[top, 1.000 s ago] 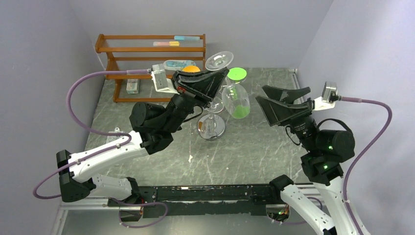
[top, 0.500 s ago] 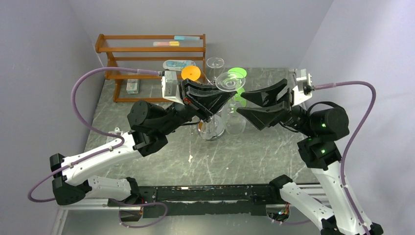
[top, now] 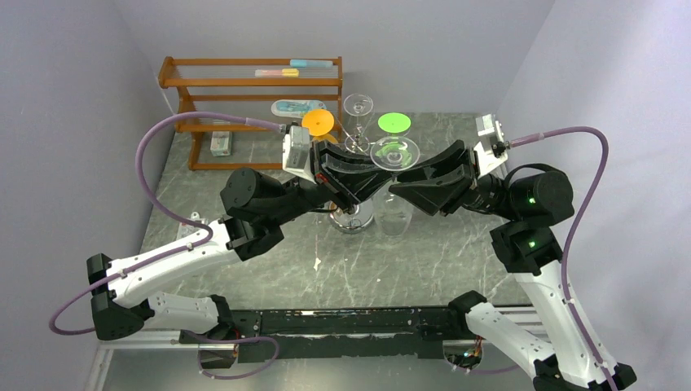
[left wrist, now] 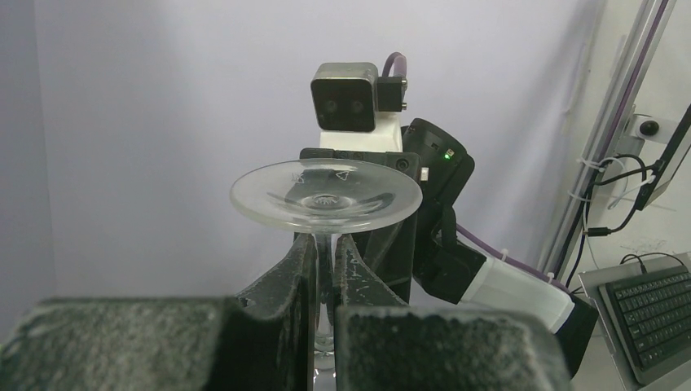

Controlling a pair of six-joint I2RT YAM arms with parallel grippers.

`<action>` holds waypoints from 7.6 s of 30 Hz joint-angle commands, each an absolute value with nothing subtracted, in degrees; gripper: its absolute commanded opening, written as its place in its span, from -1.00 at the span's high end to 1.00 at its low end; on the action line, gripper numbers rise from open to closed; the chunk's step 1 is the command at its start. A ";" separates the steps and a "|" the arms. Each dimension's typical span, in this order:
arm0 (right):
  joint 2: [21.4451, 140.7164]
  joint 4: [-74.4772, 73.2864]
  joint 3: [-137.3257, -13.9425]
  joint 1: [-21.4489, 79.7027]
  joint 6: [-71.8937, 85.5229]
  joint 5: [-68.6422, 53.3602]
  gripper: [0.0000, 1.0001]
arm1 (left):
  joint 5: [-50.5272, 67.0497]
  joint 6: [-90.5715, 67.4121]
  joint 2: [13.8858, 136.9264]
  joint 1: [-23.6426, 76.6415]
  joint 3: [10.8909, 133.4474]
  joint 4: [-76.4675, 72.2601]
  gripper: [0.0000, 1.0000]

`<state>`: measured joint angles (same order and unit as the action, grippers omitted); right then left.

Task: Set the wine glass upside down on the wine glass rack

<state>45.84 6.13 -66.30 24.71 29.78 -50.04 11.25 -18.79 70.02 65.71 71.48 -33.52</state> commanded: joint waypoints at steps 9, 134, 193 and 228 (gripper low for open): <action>46.41 10.59 -63.93 24.46 31.46 -58.15 0.60 | 13.46 -18.81 70.98 65.68 71.80 -35.06 0.90; 47.81 17.89 -38.24 24.44 9.89 -18.37 1.00 | -36.61 -11.82 44.93 65.66 65.79 15.48 -0.90; 44.78 35.69 -28.74 24.43 3.29 -24.91 1.00 | -36.21 -12.24 46.55 65.69 66.00 16.03 -0.90; 40.41 23.02 -28.80 24.44 11.41 -10.53 -0.25 | -39.13 -14.23 45.61 65.68 66.80 19.18 -0.92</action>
<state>43.13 27.62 -26.37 24.47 9.37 -13.15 -36.32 -13.34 45.76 65.71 65.63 16.38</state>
